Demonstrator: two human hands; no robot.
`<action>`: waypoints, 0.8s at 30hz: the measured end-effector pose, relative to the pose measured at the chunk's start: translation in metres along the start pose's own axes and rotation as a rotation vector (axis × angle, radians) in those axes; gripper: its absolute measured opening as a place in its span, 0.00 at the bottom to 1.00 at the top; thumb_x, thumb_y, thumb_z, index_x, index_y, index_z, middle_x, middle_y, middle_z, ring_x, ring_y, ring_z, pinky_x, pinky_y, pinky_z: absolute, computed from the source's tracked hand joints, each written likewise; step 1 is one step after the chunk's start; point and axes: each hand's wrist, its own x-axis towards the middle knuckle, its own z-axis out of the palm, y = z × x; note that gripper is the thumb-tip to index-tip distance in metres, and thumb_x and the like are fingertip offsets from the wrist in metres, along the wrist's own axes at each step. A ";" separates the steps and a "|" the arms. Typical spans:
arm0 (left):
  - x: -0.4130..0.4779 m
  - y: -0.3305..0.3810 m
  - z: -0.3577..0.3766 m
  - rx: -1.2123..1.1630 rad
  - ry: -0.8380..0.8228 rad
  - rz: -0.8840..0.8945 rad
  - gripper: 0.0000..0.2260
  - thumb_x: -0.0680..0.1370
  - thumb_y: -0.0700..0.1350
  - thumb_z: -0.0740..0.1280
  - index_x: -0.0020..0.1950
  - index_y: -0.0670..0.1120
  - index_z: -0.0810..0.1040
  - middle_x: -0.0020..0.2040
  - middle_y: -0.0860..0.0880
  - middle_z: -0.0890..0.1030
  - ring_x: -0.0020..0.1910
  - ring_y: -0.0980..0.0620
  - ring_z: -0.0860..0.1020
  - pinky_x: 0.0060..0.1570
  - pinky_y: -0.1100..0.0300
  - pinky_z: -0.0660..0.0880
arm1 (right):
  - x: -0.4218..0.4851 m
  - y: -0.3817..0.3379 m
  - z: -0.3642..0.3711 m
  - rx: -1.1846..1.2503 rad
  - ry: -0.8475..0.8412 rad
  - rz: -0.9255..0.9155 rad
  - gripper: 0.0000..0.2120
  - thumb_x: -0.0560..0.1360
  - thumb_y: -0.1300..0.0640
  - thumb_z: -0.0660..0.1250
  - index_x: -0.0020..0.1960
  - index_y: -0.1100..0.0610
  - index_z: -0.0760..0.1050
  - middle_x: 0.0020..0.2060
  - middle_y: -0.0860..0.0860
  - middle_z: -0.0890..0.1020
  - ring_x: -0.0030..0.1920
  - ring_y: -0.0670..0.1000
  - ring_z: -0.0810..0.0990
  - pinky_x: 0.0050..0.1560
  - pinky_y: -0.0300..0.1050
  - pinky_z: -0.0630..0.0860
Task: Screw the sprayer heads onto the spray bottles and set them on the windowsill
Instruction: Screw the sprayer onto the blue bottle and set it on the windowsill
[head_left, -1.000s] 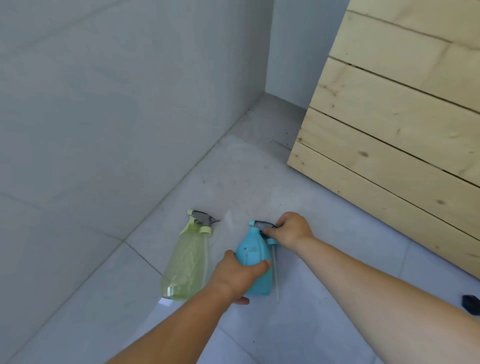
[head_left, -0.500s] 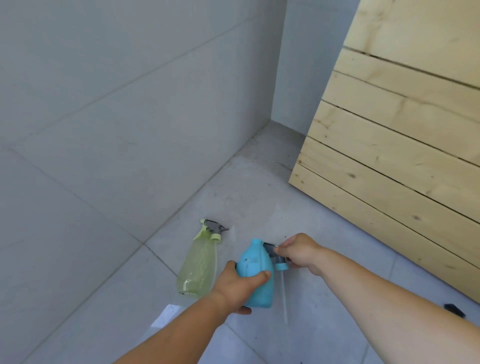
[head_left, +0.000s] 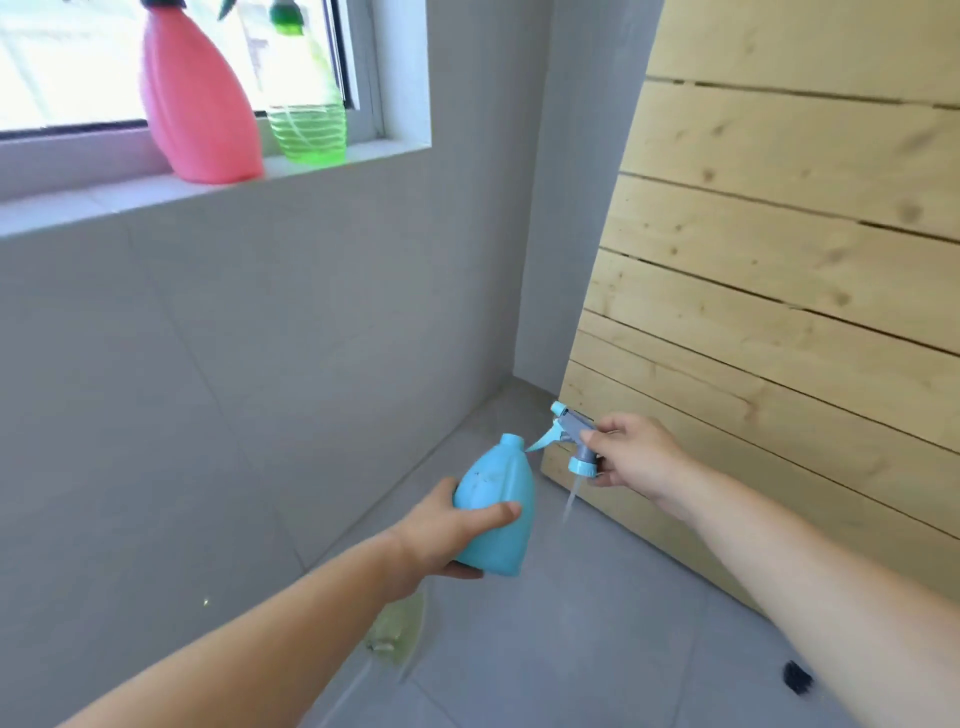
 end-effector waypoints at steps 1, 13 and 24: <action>-0.015 0.011 -0.003 -0.001 -0.022 0.032 0.31 0.67 0.59 0.78 0.66 0.53 0.74 0.61 0.49 0.84 0.56 0.50 0.86 0.52 0.49 0.86 | -0.014 -0.015 -0.009 0.051 0.005 -0.041 0.04 0.78 0.58 0.68 0.48 0.59 0.78 0.47 0.60 0.85 0.40 0.54 0.86 0.40 0.47 0.84; -0.120 0.043 -0.031 0.136 -0.093 0.155 0.31 0.64 0.52 0.80 0.66 0.56 0.76 0.60 0.46 0.85 0.57 0.44 0.86 0.58 0.42 0.82 | -0.129 -0.101 -0.053 0.615 0.211 -0.477 0.04 0.79 0.62 0.64 0.53 0.59 0.76 0.48 0.56 0.87 0.53 0.55 0.86 0.50 0.52 0.82; -0.108 0.040 -0.018 0.153 -0.117 0.146 0.34 0.62 0.51 0.82 0.66 0.58 0.75 0.59 0.47 0.84 0.54 0.47 0.86 0.47 0.50 0.85 | -0.125 -0.088 -0.042 0.582 0.155 -0.429 0.05 0.80 0.63 0.63 0.53 0.60 0.78 0.47 0.56 0.88 0.50 0.56 0.86 0.46 0.50 0.82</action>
